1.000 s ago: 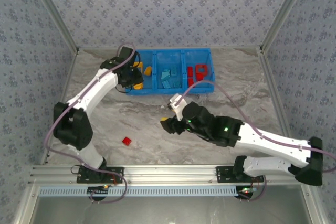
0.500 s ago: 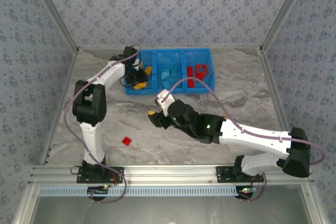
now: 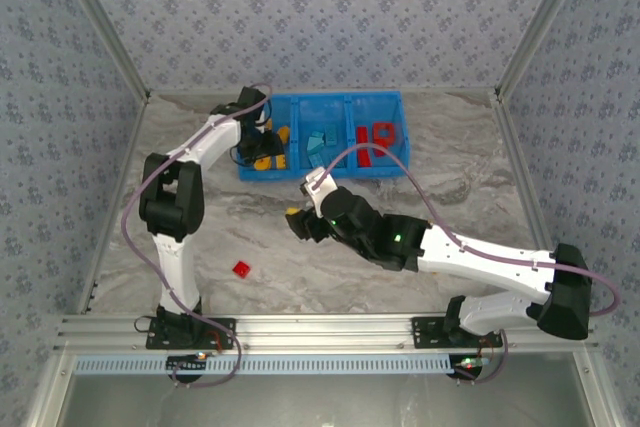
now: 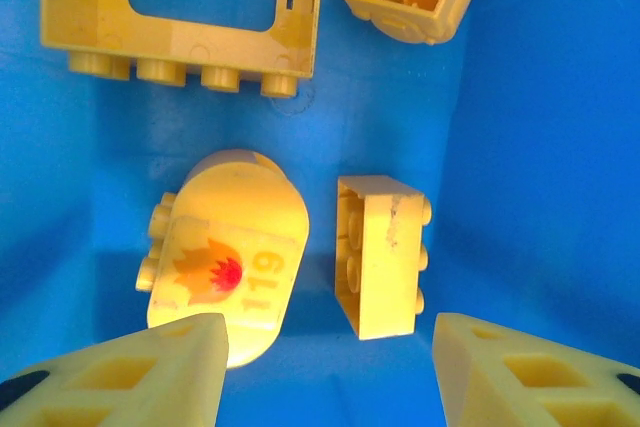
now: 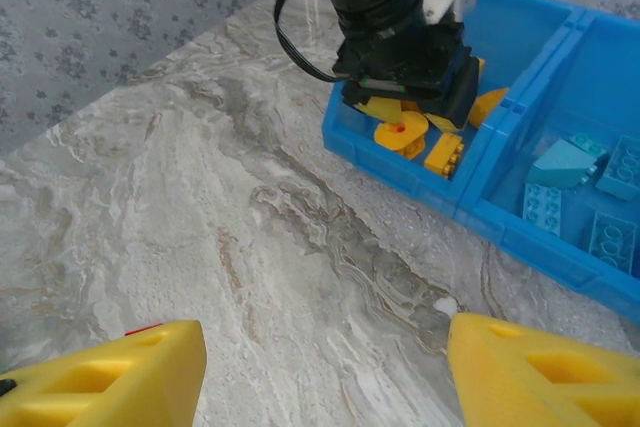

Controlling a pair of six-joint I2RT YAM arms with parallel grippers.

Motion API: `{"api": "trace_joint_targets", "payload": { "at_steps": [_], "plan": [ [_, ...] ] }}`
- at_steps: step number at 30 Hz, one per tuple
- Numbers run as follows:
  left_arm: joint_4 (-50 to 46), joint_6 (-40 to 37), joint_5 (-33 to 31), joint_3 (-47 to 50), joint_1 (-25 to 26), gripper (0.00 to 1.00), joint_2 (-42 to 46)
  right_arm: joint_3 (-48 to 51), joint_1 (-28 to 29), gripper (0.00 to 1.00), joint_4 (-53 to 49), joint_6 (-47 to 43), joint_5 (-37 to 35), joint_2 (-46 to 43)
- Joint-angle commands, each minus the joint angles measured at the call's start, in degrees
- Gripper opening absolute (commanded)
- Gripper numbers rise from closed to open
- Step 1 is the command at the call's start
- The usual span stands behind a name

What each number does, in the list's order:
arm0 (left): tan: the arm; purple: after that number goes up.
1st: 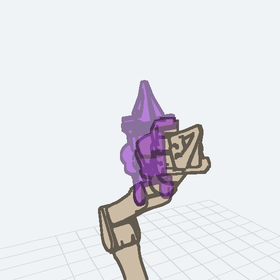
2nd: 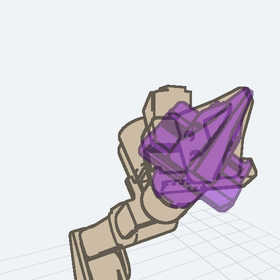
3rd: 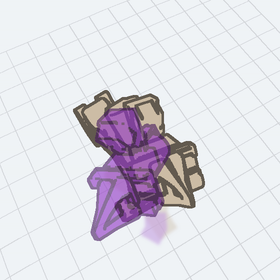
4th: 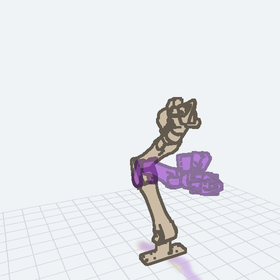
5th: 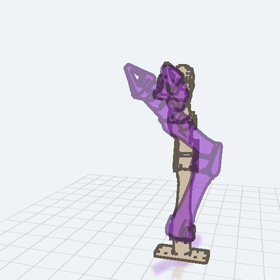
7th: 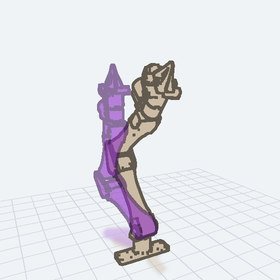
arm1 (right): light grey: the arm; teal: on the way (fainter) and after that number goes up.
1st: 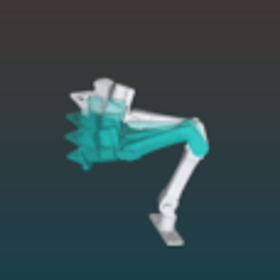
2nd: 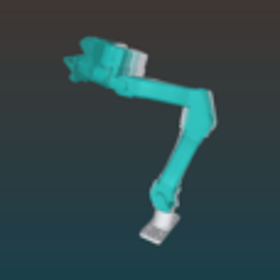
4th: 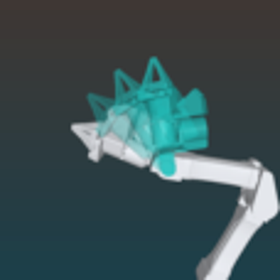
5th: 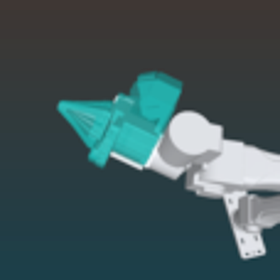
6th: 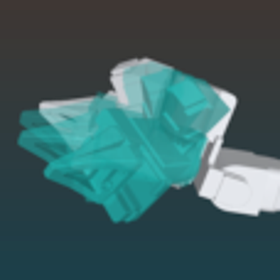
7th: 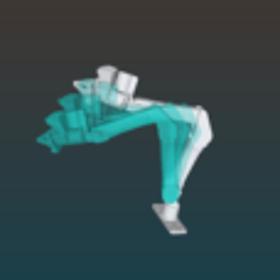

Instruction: Sort the legos into containers by color

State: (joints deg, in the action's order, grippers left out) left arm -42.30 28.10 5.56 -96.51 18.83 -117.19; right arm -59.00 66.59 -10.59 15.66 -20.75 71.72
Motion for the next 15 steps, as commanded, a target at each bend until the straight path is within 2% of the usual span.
{"api": "trace_joint_targets", "payload": {
  "at_steps": [1, 4, 8, 12, 15],
  "plan": [
    [-1.8, 1.1, -4.1, 0.8, 1.2, 0.57, 9.0, 1.1, -0.8, 0.67, -4.7, 1.8, -1.9, -1.7],
    [-2.1, 2.3, -6.0, 4.3, 2.0, 0.57, 16.9, 1.9, -0.9, 0.68, -6.0, 0.6, 0.1, -1.2],
    [-4.5, 4.1, -9.4, 11.0, 2.5, 0.57, 31.0, 3.5, 1.6, 0.69, -2.2, -6.8, 8.9, 2.1],
    [-5.9, 3.3, -7.1, 21.0, 2.7, 0.62, 48.1, 1.9, 5.2, 0.71, 1.6, -12.7, 13.7, 11.7],
    [-14.5, 1.2, -6.2, 24.3, 2.5, 0.66, 57.3, -2.0, 7.7, 0.75, 3.9, -14.8, 15.1, 20.4]
  ]
}}
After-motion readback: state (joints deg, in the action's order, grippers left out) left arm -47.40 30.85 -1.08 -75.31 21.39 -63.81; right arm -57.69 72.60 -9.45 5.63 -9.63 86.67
